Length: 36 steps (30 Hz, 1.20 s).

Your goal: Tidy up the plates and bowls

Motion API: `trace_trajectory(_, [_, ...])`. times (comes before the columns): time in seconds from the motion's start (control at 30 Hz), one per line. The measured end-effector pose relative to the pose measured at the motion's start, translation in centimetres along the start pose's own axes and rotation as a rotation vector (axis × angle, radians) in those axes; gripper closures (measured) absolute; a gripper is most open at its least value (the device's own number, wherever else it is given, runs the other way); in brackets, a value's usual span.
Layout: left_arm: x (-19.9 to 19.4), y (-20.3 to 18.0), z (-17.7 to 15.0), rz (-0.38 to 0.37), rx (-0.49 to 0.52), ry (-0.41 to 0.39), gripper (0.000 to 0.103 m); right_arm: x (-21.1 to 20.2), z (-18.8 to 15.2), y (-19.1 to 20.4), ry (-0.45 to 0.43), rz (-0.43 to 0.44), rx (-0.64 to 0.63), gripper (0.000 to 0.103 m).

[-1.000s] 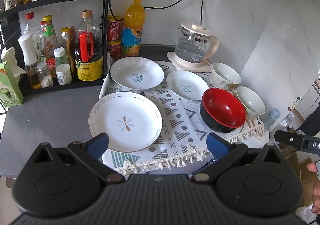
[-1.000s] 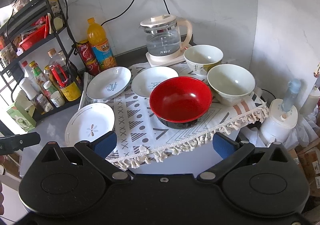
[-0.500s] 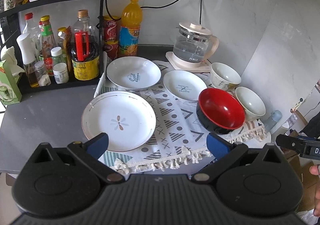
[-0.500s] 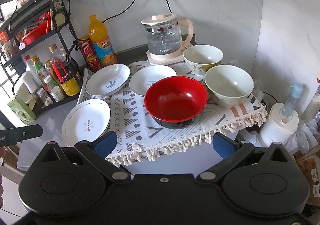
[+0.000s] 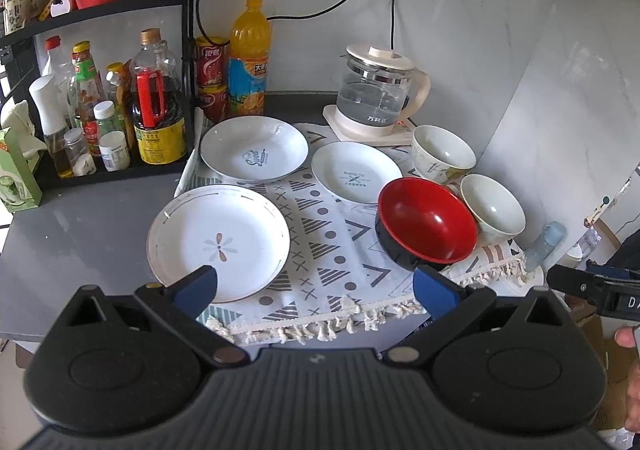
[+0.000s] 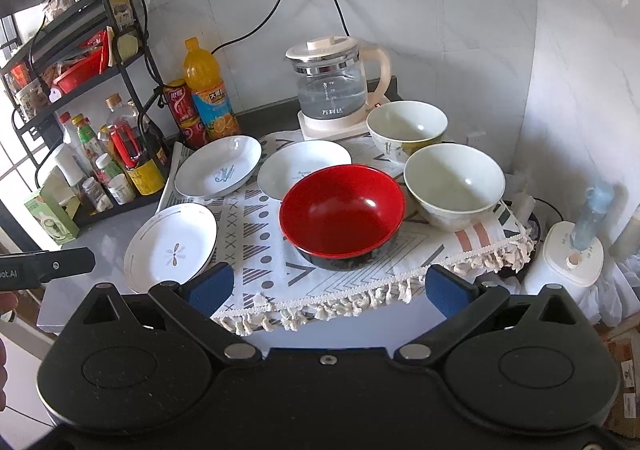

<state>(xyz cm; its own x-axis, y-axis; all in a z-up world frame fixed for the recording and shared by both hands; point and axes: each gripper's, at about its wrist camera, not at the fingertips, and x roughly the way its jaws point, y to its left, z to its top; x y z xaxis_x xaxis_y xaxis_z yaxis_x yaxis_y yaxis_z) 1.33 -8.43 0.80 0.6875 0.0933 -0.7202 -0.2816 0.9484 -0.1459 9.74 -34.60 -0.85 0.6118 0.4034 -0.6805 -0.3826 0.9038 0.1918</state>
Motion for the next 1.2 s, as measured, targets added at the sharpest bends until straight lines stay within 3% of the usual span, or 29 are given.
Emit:
trace_trajectory(0.57, [4.4,-5.1,3.6,-0.049,0.048,0.034,0.0,1.5,1.6,-4.0,-0.018,0.01,0.07,0.0])
trace_trajectory(1.2, [18.1,-10.8,12.5,-0.208,0.203,0.106,0.0,10.1,6.4,-9.7,-0.006,-0.128,0.214,0.0])
